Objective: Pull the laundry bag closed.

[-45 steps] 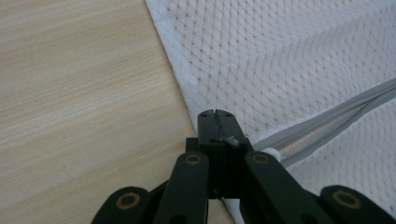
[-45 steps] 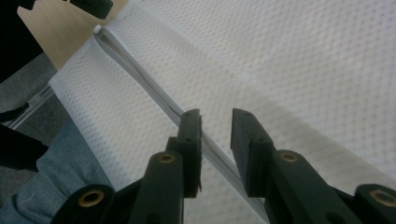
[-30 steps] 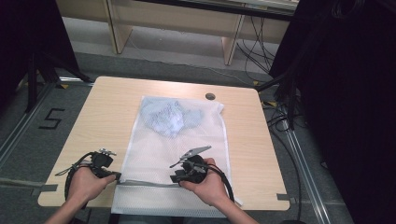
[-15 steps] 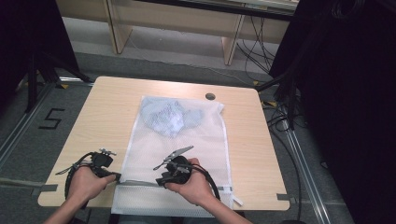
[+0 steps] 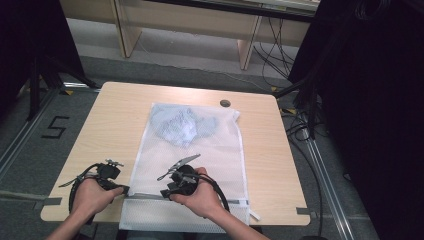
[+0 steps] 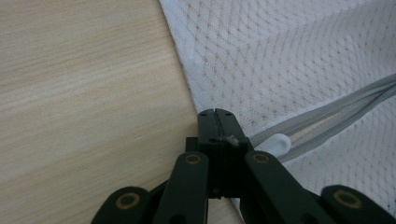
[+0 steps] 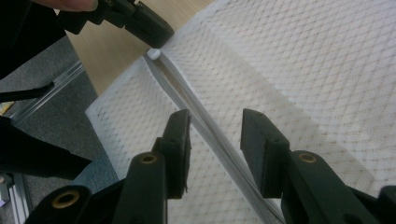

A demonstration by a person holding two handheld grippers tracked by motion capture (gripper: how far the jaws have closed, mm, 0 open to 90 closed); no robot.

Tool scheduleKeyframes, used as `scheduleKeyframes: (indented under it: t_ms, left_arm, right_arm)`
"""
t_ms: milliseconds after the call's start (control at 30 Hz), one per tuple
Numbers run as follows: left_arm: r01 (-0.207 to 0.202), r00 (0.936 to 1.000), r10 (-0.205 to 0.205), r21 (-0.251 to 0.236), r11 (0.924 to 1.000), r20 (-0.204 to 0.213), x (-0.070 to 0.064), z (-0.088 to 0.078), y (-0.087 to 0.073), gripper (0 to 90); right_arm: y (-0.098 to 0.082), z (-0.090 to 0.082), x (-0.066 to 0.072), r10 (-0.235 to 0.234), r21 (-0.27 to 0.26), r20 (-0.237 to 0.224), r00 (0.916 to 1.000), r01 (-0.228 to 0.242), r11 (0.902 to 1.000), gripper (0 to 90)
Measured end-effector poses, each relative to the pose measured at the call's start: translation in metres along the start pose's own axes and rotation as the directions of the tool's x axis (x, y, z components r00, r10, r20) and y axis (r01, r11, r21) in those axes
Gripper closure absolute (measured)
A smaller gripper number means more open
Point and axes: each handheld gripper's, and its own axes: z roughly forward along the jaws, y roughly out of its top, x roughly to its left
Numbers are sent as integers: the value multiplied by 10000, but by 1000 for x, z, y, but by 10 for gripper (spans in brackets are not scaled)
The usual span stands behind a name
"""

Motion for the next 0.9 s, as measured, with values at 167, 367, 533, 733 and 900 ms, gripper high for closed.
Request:
scheduleKeyframes:
  t_ms: [167,367,533,733,900]
  left_arm:
    - [43,10000,-43,-49,10000,10,0,0,-1,894]
    - [465,9989,-464,-35,9989,62,-3,0,-2,895]
    - [230,9997,-230,-86,9997,40,-1,0,-2,895]
    - [372,9993,-372,-48,9993,84,-1,0,-2,896]
    - [308,9995,-307,-107,9995,78,0,0,-2,895]
  right_arm:
    - [2,7,2,-270,29,-63,9996,271,9996,633]
    - [6,16,9,-499,43,-233,9985,501,9987,636]
    - [7,19,12,-521,103,-297,9982,524,9986,639]
    - [9,22,15,-648,89,-398,9971,652,9978,644]
    - [10,24,17,-354,191,-391,9986,361,9992,648]
